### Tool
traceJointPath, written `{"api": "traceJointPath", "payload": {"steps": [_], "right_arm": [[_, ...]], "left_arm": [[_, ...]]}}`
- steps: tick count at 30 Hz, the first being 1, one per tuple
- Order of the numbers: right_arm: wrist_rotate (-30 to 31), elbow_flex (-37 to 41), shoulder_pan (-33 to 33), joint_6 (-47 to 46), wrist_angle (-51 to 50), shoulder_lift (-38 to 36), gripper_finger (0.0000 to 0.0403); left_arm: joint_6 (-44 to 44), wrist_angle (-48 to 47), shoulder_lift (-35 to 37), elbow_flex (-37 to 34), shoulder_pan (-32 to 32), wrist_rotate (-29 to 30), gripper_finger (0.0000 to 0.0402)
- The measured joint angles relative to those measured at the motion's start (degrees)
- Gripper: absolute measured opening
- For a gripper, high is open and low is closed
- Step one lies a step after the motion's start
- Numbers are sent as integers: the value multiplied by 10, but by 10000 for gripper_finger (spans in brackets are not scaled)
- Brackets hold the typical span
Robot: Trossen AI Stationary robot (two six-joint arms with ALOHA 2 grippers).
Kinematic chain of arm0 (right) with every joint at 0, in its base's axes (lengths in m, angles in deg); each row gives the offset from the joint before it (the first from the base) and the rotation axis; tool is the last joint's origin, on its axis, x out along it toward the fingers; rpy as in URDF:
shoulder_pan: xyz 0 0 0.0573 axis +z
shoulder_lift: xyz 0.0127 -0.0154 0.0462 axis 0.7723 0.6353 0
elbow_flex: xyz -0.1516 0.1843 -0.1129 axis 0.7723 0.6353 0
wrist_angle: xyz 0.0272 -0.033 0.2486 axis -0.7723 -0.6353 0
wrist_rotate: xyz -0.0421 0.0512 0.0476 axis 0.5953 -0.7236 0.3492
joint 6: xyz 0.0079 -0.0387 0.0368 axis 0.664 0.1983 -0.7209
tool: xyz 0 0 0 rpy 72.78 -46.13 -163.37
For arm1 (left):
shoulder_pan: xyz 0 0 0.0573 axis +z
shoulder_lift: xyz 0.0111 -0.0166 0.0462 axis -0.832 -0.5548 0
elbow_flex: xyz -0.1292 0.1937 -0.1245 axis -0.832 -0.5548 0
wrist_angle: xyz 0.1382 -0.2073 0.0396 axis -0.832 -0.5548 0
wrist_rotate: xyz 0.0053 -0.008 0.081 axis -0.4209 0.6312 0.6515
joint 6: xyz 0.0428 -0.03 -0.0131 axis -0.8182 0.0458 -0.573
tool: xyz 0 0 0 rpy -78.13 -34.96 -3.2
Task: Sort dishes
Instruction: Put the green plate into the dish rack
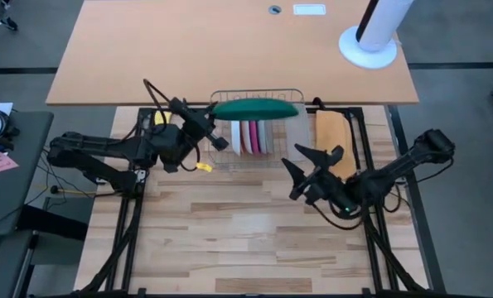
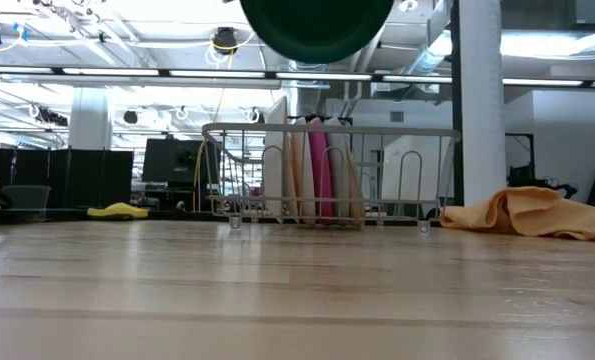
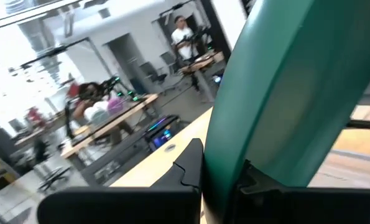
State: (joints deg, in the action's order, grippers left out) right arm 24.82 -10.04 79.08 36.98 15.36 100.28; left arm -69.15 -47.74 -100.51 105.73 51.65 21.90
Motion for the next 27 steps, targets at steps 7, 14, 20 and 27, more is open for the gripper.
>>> {"api": "traceJointPath", "payload": {"steps": [7,14,20,27], "right_arm": [[-1,-22,7,18,56,-14,254],[8,-23,-47,19,66,-27,254],[28,-23,-83,-49,-13,-27,224],[28,-23,-104,-95,-59,-26,116]], "left_arm": [[36,-37,0,0,-25,-14,3],[18,-16,1,0,-74,3,3],[10,-19,1,0,-87,9,2],[3,-36,1,0,-91,9,4]]}}
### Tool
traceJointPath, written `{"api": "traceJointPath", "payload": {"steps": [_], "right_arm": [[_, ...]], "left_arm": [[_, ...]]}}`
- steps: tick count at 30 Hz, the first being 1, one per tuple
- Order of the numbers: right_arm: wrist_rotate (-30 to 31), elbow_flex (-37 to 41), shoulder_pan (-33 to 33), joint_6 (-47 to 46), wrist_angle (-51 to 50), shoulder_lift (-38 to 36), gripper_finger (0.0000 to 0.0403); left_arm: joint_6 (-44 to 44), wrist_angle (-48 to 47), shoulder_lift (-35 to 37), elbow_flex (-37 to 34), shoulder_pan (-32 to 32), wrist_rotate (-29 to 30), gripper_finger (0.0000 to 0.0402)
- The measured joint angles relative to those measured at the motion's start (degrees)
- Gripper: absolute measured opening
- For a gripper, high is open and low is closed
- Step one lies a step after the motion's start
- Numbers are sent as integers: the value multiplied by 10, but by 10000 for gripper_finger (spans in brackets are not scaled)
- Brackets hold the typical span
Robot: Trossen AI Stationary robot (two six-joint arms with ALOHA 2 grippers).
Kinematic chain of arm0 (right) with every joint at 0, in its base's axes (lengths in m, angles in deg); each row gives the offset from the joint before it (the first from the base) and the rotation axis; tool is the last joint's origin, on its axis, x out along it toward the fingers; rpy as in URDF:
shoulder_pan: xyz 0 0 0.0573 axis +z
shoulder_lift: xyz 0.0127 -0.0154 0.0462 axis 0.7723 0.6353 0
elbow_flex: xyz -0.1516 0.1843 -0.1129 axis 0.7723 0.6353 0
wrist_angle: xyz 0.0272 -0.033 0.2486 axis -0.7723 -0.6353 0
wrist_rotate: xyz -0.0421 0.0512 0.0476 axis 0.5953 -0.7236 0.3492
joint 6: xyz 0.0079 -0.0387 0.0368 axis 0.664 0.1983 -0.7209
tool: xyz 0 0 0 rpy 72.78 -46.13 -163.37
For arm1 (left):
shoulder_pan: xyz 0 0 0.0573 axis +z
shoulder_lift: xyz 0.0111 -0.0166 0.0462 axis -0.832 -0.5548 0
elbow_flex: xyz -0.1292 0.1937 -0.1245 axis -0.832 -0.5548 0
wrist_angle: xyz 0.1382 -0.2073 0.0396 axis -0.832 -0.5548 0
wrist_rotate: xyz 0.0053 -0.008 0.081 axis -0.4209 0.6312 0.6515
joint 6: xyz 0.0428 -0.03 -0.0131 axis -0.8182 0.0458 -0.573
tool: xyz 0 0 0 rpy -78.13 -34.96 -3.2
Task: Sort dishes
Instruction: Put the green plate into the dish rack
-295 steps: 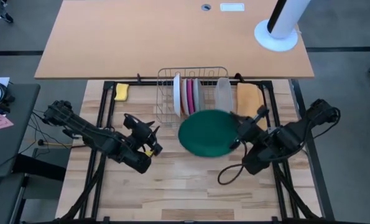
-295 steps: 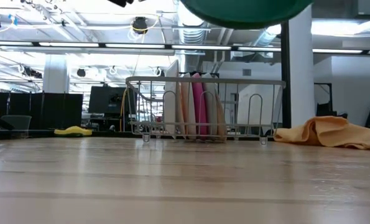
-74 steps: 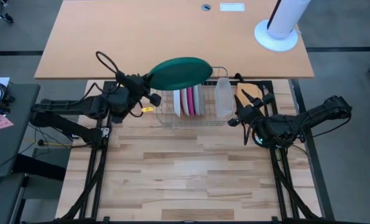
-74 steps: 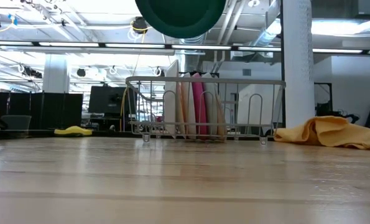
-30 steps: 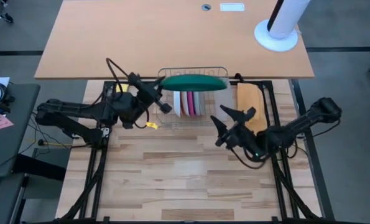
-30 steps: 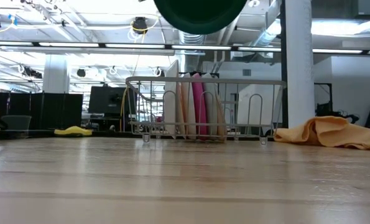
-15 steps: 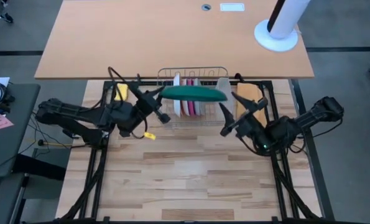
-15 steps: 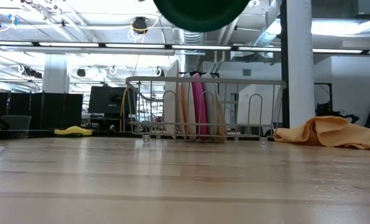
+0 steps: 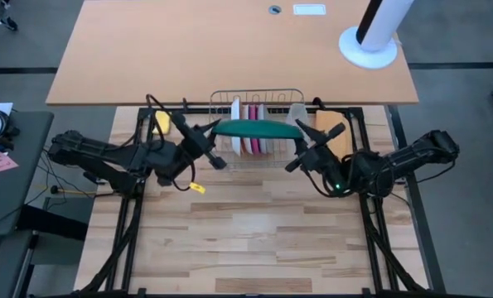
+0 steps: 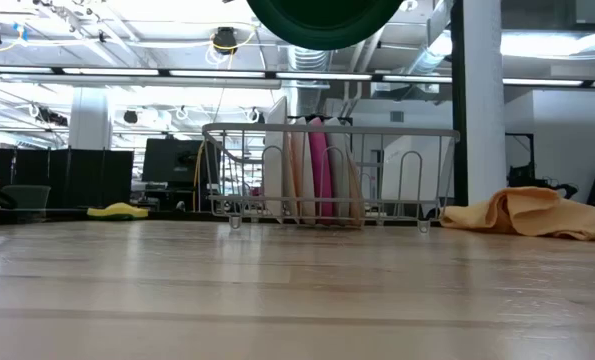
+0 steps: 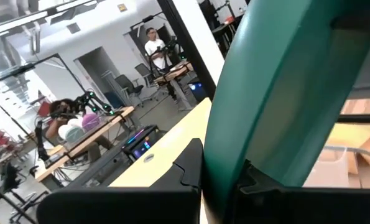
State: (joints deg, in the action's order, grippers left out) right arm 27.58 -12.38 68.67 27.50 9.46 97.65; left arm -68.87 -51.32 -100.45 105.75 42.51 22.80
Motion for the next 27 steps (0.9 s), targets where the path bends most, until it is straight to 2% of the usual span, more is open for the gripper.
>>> {"api": "traceJointPath", "payload": {"steps": [5,12,19,23,27], "right_arm": [[-18,0,1,-9,8,-1,20],[-21,-1,8,20,9,0,12],[-19,-56,22,158,-8,-2,11],[-80,-95,21,270,-75,0,11],[-231,-122,3,481,-141,0,10]], "left_arm": [[4,-33,1,0,-1,0,20],[63,-124,0,0,-3,2,50],[137,-203,17,0,-45,108,91],[188,-229,45,0,-83,126,108],[316,-321,80,0,-101,104,113]]}}
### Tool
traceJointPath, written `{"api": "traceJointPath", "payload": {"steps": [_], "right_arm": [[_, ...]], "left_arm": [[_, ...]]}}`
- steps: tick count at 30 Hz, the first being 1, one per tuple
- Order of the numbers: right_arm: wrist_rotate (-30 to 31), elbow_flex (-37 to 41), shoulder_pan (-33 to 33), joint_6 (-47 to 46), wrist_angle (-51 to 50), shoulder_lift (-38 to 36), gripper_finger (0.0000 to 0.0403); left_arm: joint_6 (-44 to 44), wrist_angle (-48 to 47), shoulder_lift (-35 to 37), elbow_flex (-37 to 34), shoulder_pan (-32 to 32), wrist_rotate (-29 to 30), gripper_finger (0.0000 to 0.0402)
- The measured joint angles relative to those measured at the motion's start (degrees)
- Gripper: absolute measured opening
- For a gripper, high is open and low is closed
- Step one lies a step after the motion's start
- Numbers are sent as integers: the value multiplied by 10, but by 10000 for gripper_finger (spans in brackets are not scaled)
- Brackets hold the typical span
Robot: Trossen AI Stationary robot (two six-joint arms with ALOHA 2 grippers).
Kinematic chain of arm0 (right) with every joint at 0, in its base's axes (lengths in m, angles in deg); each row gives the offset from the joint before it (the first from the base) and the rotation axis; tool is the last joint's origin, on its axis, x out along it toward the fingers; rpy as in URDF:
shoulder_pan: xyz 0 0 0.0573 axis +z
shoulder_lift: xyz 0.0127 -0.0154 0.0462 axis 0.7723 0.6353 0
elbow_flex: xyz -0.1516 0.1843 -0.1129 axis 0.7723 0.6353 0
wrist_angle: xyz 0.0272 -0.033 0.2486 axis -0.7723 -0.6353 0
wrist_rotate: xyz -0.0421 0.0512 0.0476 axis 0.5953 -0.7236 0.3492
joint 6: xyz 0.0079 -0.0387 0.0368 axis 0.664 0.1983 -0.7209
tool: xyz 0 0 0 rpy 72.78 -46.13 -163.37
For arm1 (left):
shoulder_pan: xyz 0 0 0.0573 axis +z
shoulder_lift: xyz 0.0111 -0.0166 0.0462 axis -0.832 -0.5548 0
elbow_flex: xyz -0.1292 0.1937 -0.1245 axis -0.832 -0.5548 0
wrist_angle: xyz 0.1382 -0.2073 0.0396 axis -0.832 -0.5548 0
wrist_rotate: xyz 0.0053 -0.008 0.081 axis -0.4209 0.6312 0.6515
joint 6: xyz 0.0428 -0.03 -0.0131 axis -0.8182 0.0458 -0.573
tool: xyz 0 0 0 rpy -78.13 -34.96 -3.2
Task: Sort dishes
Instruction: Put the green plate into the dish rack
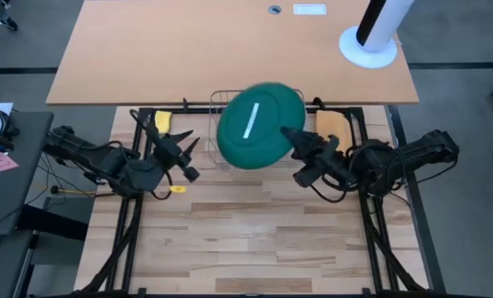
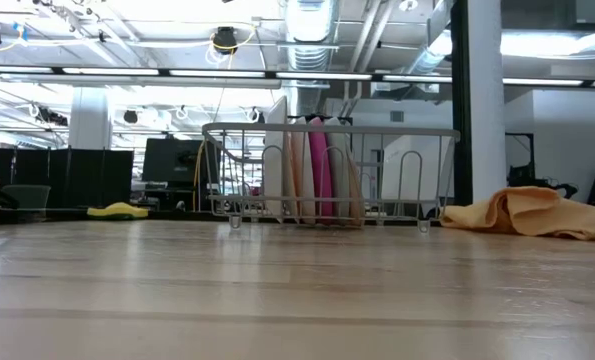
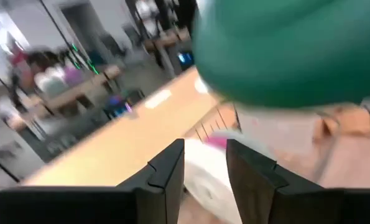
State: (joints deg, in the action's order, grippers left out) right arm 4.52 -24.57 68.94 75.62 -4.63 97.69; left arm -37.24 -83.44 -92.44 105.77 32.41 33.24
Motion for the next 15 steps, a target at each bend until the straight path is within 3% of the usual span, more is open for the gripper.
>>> {"api": "traceJointPath", "payload": {"steps": [5,9,11,15], "right_arm": [[-91,-40,-38,95,-13,32,10],[-116,-59,-71,152,-30,71,10],[-116,-68,-84,154,-35,96,10],[-114,-84,-107,161,-35,147,10]], "left_arm": [[257,-252,31,0,4,-19,113],[455,-418,34,-6,15,-16,113],[498,-445,34,-24,15,-16,114],[496,-441,33,-54,39,-22,114]]}}
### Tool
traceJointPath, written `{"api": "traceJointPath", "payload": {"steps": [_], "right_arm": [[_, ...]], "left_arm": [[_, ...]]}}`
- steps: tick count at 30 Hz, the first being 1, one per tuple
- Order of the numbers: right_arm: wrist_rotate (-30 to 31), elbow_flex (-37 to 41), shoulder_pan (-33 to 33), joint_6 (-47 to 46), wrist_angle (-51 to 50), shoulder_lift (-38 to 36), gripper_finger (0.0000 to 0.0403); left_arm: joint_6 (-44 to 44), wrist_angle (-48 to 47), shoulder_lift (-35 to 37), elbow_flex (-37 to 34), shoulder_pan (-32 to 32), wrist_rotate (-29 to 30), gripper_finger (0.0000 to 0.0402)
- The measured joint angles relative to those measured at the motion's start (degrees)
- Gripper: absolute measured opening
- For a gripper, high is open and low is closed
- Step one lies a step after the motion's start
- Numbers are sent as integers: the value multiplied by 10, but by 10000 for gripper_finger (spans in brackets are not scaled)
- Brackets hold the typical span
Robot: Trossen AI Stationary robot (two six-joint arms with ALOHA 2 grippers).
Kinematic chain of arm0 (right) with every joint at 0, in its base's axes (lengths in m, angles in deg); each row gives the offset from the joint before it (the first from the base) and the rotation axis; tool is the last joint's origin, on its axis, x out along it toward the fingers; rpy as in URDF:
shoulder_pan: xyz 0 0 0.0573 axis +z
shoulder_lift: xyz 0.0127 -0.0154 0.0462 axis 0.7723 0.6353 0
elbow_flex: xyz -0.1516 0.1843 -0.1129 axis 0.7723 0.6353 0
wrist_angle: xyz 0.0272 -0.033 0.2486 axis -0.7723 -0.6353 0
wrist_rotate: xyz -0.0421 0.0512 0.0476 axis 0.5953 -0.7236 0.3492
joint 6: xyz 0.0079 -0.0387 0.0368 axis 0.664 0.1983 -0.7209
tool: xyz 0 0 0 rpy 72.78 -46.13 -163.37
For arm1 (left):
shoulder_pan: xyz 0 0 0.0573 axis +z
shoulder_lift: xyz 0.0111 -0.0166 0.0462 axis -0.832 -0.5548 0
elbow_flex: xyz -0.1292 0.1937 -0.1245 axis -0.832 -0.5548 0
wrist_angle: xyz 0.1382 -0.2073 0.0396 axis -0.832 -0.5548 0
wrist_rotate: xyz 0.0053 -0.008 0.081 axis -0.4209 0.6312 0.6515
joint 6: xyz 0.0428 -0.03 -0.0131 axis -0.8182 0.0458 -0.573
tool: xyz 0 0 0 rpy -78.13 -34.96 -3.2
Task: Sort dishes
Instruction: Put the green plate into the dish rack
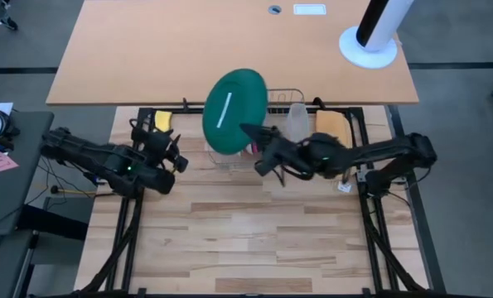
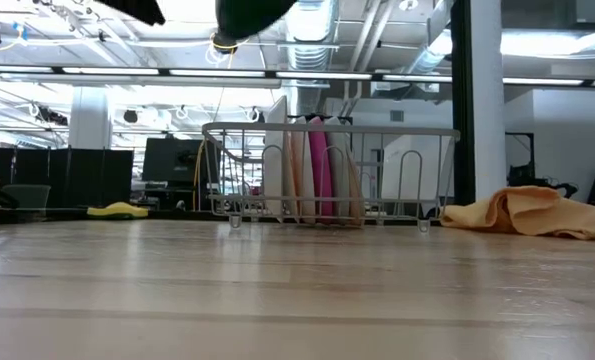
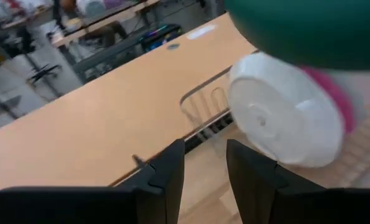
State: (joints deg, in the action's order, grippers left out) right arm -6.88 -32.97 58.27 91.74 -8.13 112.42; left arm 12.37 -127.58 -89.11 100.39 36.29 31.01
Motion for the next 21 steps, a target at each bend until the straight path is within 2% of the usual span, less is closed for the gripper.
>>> {"api": "traceJointPath", "payload": {"steps": [5,13,16,21], "right_arm": [[24,-6,-13,19,-1,48,10],[54,-7,-27,18,1,34,10],[62,-7,-19,18,-2,12,10],[66,-8,-19,17,-59,-21,10]], "left_arm": [[-43,38,1,-30,41,-52,114],[-253,251,0,-101,99,-245,114],[-299,306,0,-122,124,-259,114],[-277,272,0,-126,178,-261,114]]}}
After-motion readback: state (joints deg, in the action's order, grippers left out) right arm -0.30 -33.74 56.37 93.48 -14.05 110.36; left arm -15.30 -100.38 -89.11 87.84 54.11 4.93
